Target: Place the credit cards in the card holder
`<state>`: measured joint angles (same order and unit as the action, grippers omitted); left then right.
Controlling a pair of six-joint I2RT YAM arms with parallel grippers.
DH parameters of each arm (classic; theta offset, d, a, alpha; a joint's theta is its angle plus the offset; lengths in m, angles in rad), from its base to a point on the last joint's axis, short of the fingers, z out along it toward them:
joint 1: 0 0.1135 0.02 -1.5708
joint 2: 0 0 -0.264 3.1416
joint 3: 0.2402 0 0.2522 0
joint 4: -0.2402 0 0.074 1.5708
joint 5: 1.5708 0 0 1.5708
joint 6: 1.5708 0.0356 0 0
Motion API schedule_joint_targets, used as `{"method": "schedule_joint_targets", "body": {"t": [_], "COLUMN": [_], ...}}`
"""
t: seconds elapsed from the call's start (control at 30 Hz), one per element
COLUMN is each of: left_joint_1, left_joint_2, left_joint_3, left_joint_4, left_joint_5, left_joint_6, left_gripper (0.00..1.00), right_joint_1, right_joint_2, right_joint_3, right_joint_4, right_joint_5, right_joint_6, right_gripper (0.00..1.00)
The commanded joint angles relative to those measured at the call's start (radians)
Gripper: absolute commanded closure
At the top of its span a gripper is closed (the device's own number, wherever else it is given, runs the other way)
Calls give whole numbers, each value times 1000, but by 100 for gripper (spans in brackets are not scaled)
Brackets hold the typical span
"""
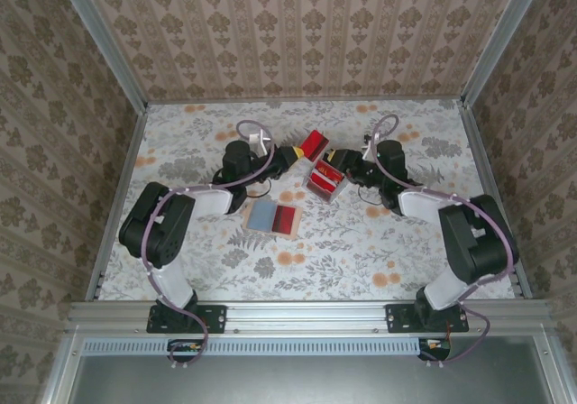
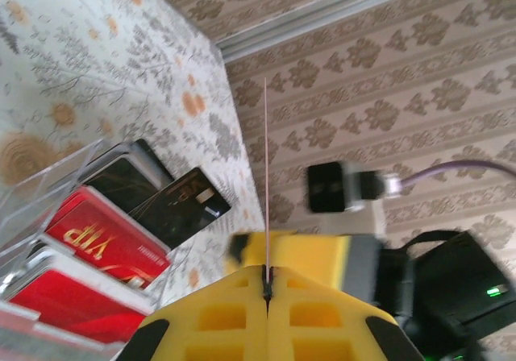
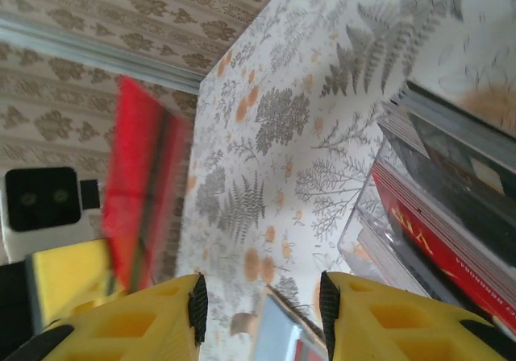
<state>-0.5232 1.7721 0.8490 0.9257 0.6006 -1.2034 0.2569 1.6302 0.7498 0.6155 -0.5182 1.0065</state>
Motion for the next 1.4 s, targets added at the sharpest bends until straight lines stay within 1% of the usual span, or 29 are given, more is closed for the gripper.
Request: {"method": "schedule_joint_targets", "body": {"t": [0.0,0.07,0.2,0.47,0.67,0.7,0.77,0.83,0.9,0.93,1.0,1.03,1.13,1.17,1.27,1.3,1.37], "left_joint_1": [-9,-14,-20,-32,-48,-47,-47,-47,-46,-45,-39,-33,-5,7,59,95,137], "left_joint_2": [29,36,32,41,38,41,44,44,43,43,41,37,7,-7,-71,-97,-159], "left_joint_3": [-20,-37,-62,-42,-45,-47,-50,-52,-52,-51,-50,-54,-92,-112,-191,-212,-256], "left_joint_4": [177,213,227,230,225,228,234,234,233,229,218,204,121,108,22,-46,-183], "left_joint_5": [-73,-87,-110,-96,-98,-99,-99,-100,-102,-100,-92,-87,-72,-67,-45,-30,-23], "left_joint_6": [-99,-119,-122,-133,-130,-132,-134,-134,-132,-131,-121,-111,-81,-69,-11,25,97], "left_gripper": [100,100,100,100,100,100,100,100,100,100,100,94,75,71,68,67,67], "right_joint_1": [5,7,5,23,57,61,64,64,62,62,64,63,65,69,104,127,178], "right_joint_2": [23,28,36,110,152,154,154,147,143,142,136,133,107,93,39,19,-1], "right_joint_3": [3,6,14,54,96,102,107,100,97,93,86,83,73,72,94,107,132], "right_joint_4": [263,283,345,359,397,397,395,394,389,387,376,362,260,206,-68,-167,-317], "right_joint_5": [-53,-44,-44,-41,-50,-49,-48,-34,-36,-36,-37,-41,-64,-75,-98,-99,-88], "right_joint_6": [203,213,246,273,293,291,288,287,281,279,270,262,216,189,39,-22,-109], "right_gripper": [56,56,56,57,61,63,70,83,94,97,100,100,100,100,100,100,100]}}
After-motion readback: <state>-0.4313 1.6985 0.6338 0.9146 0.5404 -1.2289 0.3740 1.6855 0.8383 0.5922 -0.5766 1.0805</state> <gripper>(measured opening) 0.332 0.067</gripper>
